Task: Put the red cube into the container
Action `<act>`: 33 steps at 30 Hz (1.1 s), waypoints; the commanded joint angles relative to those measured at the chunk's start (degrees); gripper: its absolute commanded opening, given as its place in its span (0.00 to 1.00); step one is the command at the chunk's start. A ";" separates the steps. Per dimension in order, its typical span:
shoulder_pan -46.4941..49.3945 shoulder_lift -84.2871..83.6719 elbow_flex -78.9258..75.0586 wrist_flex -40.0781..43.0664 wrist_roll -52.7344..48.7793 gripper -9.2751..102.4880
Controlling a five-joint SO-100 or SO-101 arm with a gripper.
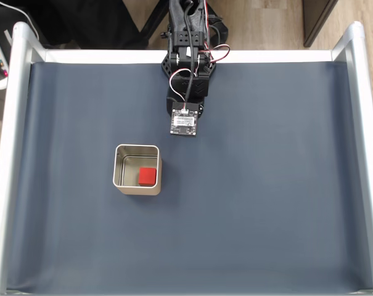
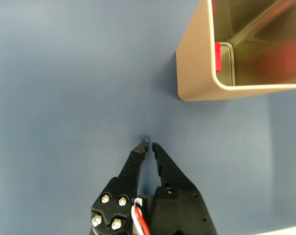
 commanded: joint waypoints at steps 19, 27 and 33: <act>-0.18 0.79 -0.44 8.17 0.09 0.09; 0.00 0.79 -0.44 8.44 -0.35 0.09; 0.00 0.79 -0.44 8.44 -0.35 0.09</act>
